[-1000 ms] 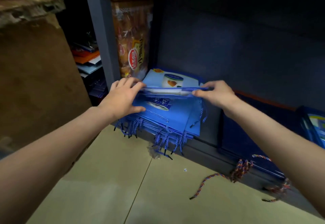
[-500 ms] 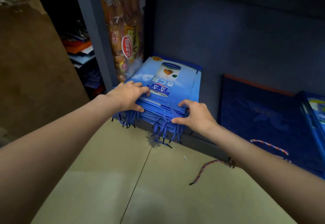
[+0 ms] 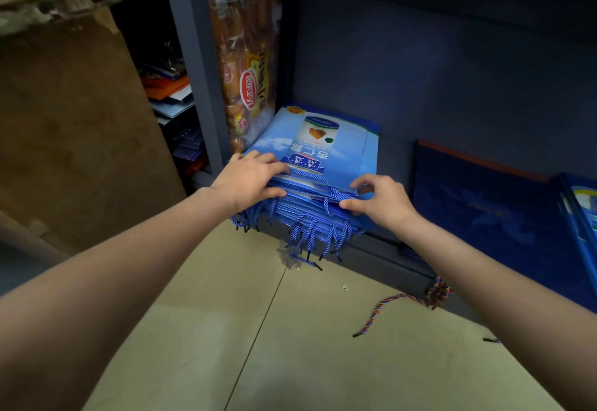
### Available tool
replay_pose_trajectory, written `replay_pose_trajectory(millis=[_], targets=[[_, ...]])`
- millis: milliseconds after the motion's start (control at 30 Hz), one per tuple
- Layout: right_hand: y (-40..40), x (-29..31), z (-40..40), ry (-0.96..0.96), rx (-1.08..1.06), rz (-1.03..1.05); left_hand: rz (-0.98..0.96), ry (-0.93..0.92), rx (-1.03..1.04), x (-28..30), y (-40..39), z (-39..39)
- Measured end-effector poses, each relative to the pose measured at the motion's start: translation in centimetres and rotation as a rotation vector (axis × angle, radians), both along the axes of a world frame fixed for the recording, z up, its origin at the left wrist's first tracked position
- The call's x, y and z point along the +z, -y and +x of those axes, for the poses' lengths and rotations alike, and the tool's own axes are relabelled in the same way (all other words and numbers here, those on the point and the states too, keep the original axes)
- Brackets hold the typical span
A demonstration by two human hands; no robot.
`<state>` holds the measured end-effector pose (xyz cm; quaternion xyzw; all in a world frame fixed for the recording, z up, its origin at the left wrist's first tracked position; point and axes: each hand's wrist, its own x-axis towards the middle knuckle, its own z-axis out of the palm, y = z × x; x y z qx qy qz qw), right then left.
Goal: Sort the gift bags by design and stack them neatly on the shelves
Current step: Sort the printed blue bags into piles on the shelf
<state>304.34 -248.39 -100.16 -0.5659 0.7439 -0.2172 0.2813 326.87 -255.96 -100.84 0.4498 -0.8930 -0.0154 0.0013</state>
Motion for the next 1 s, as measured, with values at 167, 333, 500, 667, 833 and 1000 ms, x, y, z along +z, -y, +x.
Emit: replay_pose_trajectory(millis=[167, 333, 500, 667, 833, 1000], targets=[[0.2, 0.6, 0.1, 0.822, -0.328, 0.124, 0.061, -0.071, 0.033, -0.6, 0.1, 0.7], [1.5, 1.1, 0.3, 0.902, -0.371, 0.023, 0.053, -0.217, 0.053, -1.0, 0.0, 1.3], [3.2, 2.7, 2.6, 0.786, -0.224, -0.09, -0.053, -0.367, 0.069, -2.2, -0.8, 2.1], [3.0, 6.4, 2.9, 0.793, -0.056, -0.315, -0.325, -0.462, -0.01, -1.3, -1.4, 2.1], [0.8, 6.0, -0.7, 0.844, -0.071, -0.284, -0.48, -0.446, -0.11, -0.1, -1.1, 0.1], [0.2, 3.3, -1.9, 1.113, -0.272, -0.219, -0.365, -0.349, -0.029, -0.4, -1.1, -0.9]])
